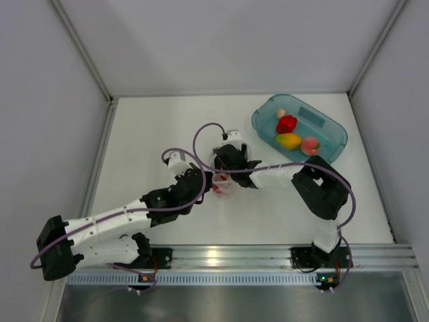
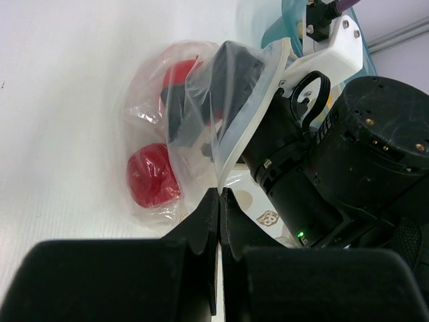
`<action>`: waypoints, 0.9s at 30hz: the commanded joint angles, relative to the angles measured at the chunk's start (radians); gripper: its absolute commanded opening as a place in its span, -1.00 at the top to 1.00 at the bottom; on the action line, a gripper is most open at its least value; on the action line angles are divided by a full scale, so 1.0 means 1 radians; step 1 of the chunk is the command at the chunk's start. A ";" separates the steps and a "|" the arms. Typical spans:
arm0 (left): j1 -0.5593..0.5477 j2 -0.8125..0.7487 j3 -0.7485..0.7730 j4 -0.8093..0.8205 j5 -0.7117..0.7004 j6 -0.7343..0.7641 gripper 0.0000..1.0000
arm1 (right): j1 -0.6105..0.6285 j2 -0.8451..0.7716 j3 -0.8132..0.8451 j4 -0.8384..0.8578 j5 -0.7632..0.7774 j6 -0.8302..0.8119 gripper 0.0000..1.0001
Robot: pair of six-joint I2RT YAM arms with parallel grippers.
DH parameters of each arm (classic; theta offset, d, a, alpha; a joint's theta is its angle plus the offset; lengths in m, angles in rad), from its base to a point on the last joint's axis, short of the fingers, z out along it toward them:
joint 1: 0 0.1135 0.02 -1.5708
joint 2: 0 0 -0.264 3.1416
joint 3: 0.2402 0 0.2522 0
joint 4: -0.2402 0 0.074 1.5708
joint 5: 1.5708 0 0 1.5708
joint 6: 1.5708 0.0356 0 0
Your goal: Open the zip-top bag and remove the fake food
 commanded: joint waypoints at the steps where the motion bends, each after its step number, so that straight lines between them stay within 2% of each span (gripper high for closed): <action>1: 0.007 -0.029 -0.006 0.016 0.016 0.022 1.00 | -0.040 0.041 0.005 -0.014 -0.031 -0.025 -0.41; 2: 0.009 -0.029 -0.009 0.016 0.019 0.023 1.00 | -0.041 0.038 -0.003 -0.004 -0.037 -0.031 -0.31; 3: 0.013 -0.030 -0.009 0.015 0.021 0.025 1.00 | -0.044 0.035 -0.006 0.019 -0.040 -0.049 -0.03; 6: 0.018 -0.038 -0.017 0.016 0.021 0.025 1.00 | -0.043 0.022 -0.015 0.035 -0.052 -0.074 0.19; 13: 0.026 -0.058 -0.014 0.016 -0.007 0.042 1.00 | -0.031 -0.085 -0.061 0.032 -0.072 -0.082 0.26; 27: 0.026 -0.043 0.028 0.016 -0.039 0.129 1.00 | 0.097 -0.323 -0.127 -0.112 -0.088 -0.102 0.28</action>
